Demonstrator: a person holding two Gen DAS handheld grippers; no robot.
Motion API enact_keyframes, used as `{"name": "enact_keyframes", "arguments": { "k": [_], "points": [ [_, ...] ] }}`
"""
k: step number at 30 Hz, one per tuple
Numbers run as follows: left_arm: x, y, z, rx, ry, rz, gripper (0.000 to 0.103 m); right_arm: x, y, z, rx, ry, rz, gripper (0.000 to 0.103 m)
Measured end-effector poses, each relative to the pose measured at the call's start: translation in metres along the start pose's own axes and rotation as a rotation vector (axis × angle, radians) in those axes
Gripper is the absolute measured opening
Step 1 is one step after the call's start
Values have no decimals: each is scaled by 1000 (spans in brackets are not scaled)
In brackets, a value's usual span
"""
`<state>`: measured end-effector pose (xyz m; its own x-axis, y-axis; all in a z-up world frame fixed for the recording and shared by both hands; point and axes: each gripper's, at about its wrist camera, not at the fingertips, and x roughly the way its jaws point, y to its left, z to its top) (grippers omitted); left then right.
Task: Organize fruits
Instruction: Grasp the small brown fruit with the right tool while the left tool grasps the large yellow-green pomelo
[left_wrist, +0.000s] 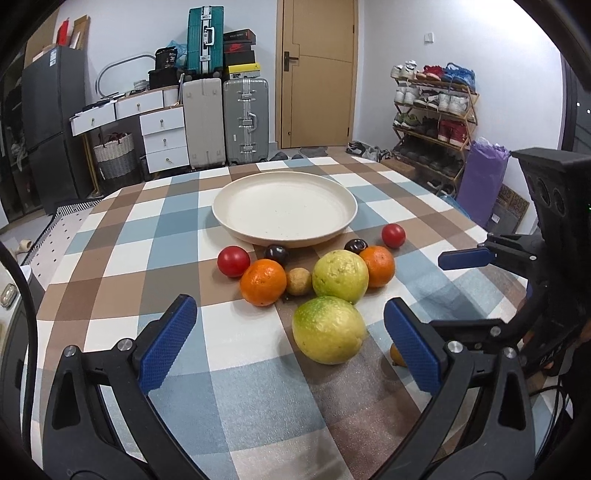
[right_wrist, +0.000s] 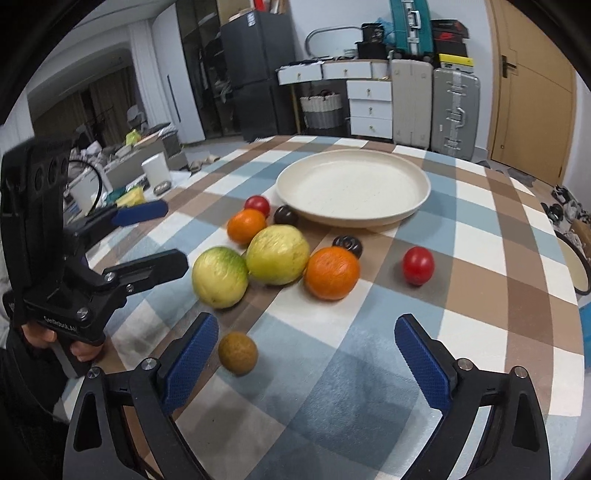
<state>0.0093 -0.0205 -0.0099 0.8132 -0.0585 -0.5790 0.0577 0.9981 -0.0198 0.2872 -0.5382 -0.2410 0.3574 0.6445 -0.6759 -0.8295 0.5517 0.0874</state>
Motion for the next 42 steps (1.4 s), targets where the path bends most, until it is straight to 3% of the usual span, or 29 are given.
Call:
{"name": "enact_keyframes", "arguments": {
  "k": [6, 14, 30, 37, 42],
  "points": [
    [9, -5, -1, 21, 32, 8, 102, 11, 12, -4, -43, 58, 19, 84],
    [15, 0, -3, -13, 69, -1, 102, 19, 22, -10, -77, 107, 48, 79],
    [26, -13, -3, 27, 123, -7, 102, 20, 34, -13, -127, 110, 98, 28],
    [37, -12, -3, 24, 169, -28, 98, 13, 26, -10, -116, 72, 85, 28],
    [41, -15, -4, 35, 186, -45, 88, 7, 7, -6, -53, 50, 56, 28]
  ]
}}
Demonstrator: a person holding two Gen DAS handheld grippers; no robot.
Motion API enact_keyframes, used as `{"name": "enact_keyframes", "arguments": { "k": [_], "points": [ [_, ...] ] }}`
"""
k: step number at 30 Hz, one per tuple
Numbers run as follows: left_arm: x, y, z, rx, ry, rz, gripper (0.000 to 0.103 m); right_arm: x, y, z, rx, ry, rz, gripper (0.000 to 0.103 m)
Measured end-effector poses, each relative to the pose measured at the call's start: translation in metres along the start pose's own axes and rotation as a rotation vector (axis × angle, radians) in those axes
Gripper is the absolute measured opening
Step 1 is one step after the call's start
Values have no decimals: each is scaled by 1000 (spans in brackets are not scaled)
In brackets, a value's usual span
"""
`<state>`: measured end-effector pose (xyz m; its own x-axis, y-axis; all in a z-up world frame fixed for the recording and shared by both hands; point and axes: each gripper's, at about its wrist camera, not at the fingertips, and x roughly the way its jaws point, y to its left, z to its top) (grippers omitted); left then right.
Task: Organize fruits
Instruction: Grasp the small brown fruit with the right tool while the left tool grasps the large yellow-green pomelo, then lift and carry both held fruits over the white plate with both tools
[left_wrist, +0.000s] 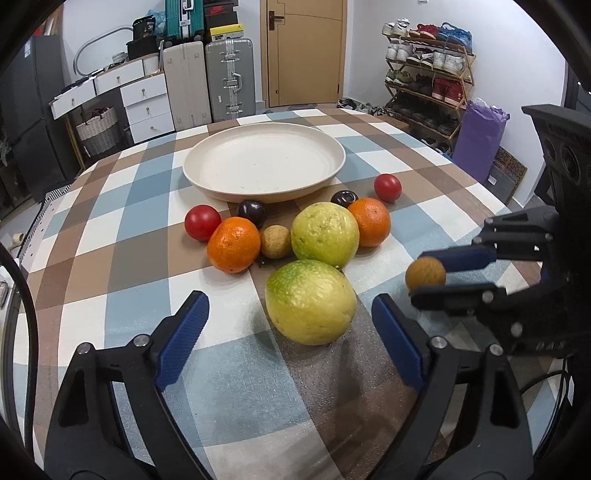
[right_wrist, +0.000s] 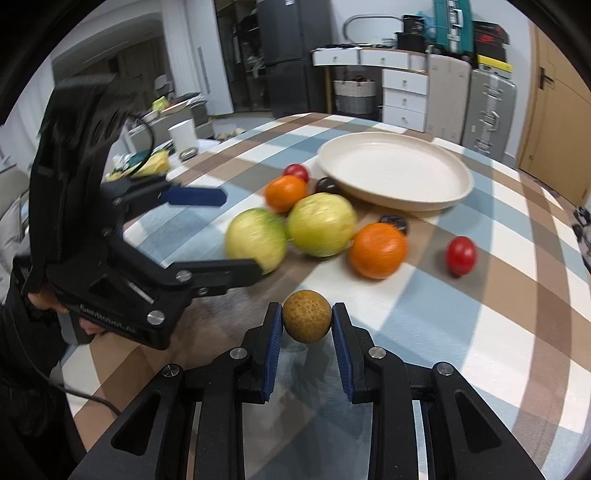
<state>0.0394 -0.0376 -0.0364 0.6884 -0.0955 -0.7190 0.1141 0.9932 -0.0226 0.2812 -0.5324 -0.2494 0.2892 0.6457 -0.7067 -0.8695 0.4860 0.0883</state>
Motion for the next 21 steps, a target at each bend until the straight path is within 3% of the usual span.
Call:
{"name": "enact_keyframes", "arguments": {
  "k": [2, 9, 21],
  "points": [
    [3, -1, 1, 5, 12, -24, 86, -1, -6, 0, 22, -2, -11, 28],
    [8, -1, 0, -1, 35, -70, 50, -2, -12, 2, 54, -13, -20, 28],
    [-12, -2, -1, -27, -38, -124, 49, -10, -19, 1, 89, -66, -18, 28]
  ]
}}
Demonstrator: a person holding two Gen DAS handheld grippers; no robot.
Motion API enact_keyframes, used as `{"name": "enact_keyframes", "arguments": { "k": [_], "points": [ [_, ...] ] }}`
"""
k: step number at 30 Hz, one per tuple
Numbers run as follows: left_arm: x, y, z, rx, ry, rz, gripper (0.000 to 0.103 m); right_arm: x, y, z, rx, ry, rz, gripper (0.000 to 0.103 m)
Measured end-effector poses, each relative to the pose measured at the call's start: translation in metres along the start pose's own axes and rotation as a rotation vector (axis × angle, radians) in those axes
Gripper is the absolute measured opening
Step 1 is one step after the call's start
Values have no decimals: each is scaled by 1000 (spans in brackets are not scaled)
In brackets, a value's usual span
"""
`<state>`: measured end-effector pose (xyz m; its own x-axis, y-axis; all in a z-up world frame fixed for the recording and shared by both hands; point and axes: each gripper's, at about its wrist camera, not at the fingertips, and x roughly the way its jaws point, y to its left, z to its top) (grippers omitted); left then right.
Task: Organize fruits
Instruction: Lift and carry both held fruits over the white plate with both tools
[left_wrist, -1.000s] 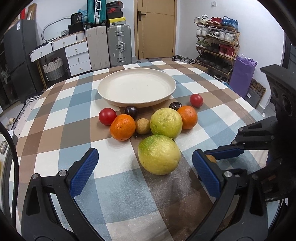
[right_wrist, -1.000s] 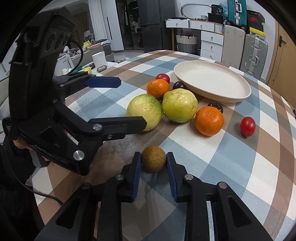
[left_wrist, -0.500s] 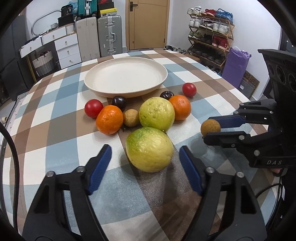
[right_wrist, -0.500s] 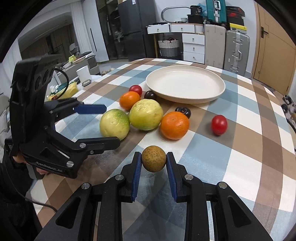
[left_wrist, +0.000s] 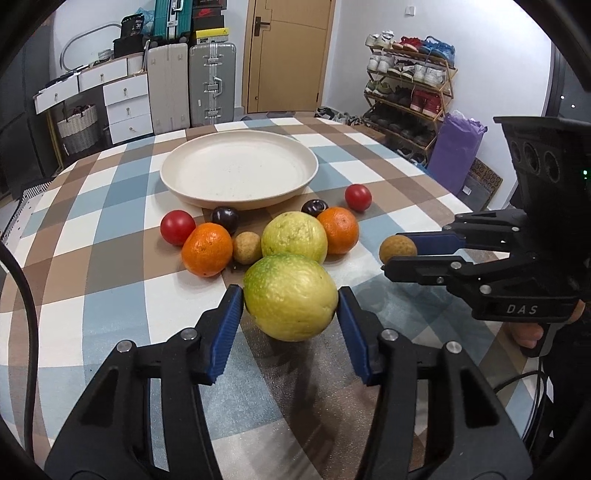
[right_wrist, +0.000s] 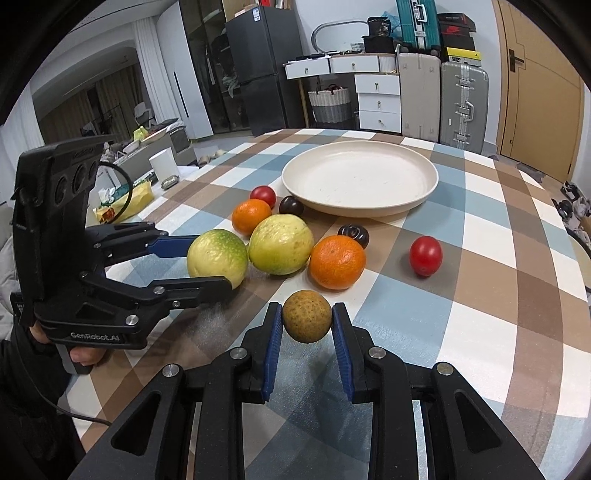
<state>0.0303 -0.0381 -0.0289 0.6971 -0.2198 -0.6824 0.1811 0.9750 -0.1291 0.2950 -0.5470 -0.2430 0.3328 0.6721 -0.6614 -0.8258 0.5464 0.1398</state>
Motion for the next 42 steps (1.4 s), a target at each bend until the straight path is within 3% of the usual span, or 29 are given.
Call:
{"name": "enact_keyframes", "arguments": {
  "k": [4, 11, 26, 42],
  "points": [
    [-8, 5, 1, -25, -33, -31, 49, -8, -4, 3, 19, -51, 0, 28],
    [-22, 16, 12, -72, -93, 5, 49, -28, -16, 12, 85, -165, 13, 28],
    [-15, 33, 58, -96, -159, 74, 50, -17, -32, 57, 115, -171, -60, 28],
    [26, 61, 85, -156, -137, 95, 50, 22, -51, 90, 160, -123, -58, 28]
  ]
}}
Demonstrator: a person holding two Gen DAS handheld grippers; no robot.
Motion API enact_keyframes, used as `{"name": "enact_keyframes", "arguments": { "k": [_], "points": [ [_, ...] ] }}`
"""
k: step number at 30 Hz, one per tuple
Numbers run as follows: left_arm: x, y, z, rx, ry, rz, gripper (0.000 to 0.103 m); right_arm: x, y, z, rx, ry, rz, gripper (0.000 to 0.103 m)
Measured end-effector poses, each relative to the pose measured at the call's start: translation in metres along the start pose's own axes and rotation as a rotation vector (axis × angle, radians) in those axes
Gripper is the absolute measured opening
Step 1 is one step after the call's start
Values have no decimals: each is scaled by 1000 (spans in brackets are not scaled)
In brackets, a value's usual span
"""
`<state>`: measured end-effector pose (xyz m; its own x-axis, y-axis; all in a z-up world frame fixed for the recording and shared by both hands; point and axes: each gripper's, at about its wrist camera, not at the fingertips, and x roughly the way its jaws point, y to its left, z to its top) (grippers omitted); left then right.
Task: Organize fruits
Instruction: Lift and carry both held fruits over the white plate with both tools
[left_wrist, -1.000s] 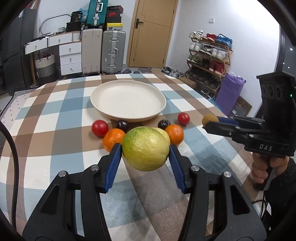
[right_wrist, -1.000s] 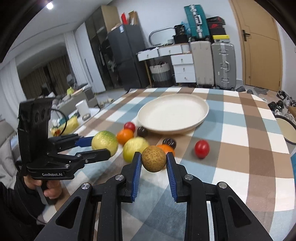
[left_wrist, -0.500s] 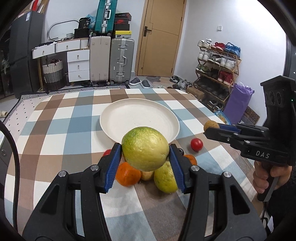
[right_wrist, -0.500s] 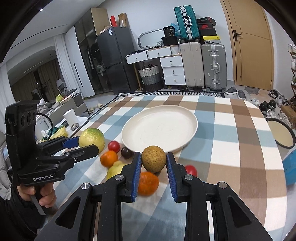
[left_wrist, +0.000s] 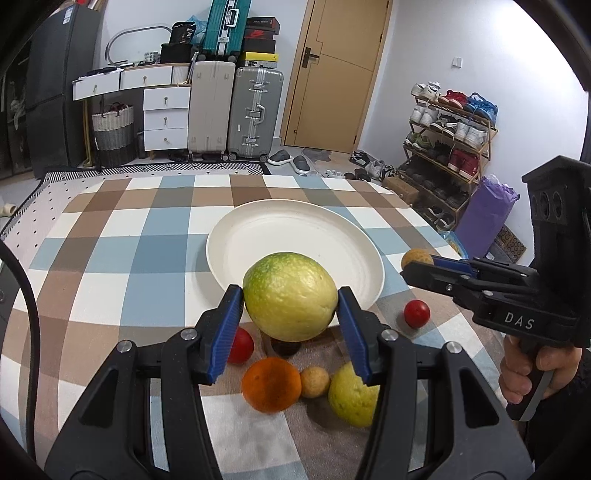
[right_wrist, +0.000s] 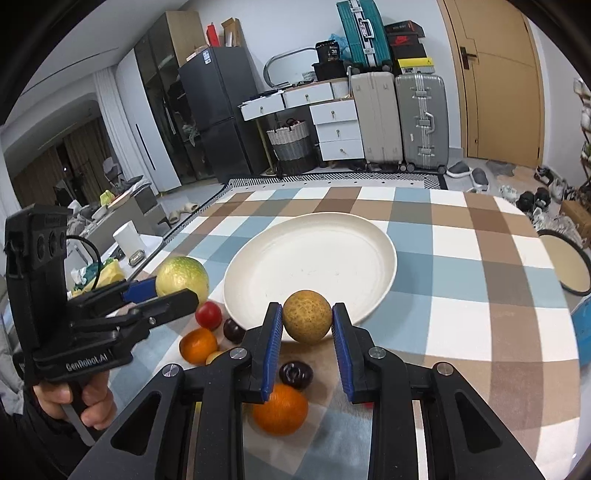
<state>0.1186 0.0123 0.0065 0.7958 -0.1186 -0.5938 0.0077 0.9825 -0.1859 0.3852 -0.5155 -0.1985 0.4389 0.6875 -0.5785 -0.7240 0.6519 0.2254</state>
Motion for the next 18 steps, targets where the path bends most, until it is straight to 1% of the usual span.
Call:
{"name": "enact_keyframes", "arguments": {
  "k": [4, 6, 12, 18],
  "points": [
    [14, 1, 5, 7, 3, 19, 50, 12, -2, 4, 21, -4, 36, 28],
    [21, 3, 6, 4, 8, 21, 50, 16, -1, 5, 25, -6, 38, 28],
    [38, 11, 11, -15, 7, 45, 50, 33, -1, 7, 7, 6, 10, 28],
    [50, 13, 9, -13, 20, 42, 50, 43, -10, 2, 20, 23, -10, 28]
  ]
}}
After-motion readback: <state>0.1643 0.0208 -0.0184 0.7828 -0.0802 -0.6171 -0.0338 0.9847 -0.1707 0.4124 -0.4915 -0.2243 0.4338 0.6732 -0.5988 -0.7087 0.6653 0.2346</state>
